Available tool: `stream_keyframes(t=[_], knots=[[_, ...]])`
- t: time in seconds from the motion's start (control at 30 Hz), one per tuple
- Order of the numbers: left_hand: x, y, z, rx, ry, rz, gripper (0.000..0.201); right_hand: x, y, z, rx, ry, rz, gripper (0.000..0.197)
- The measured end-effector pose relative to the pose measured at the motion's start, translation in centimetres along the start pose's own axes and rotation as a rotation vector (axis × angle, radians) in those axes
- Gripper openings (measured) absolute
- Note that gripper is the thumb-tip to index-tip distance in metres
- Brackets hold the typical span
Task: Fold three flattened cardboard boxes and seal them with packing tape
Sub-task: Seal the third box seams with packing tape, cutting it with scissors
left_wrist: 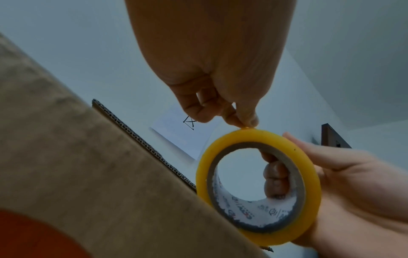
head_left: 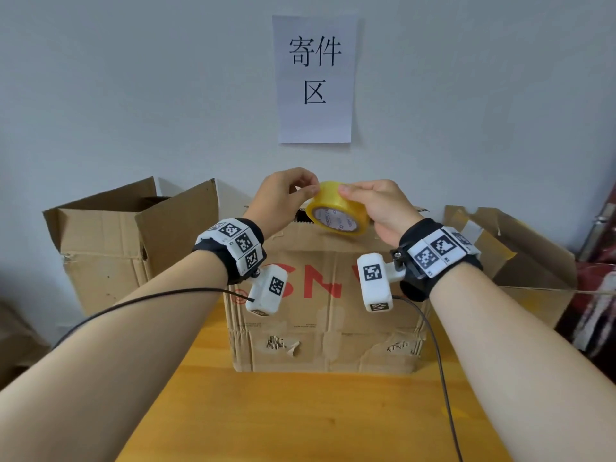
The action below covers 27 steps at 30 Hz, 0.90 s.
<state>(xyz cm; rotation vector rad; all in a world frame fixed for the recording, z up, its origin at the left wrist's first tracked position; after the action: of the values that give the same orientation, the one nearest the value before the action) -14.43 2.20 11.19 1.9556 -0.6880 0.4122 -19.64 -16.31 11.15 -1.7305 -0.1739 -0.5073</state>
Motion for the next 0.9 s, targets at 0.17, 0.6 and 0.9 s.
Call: stream_keyframes(t=[0.17, 0.6, 0.9], knots=[[-0.2, 0.1, 0.1, -0.022, -0.049, -0.010, 0.013, 0.3, -0.2, -0.2, 0.023, 0.020, 0.057, 0.012], [-0.6, -0.1, -0.1, -0.226, 0.039, -0.095, 0.016, -0.3, 0.5, 0.3, -0.189, -0.014, -0.014, 0.082], [-1.1, 0.1, 0.0, -0.082, 0.176, 0.013, 0.006, -0.4, 0.3, 0.8, -0.147, 0.035, -0.018, 0.067]])
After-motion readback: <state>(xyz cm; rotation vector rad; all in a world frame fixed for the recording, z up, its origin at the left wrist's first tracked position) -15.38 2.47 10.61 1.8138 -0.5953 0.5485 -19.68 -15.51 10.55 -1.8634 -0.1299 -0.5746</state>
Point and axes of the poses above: each hand's wrist, its own x-axis towards the middle knuckle, its own z-axis out of the palm, y = z × x, the point moved 1 cm from there along x, towards the middle knuckle, and after that the axes turned 7 degrees about -z, right-handed, at the moved point
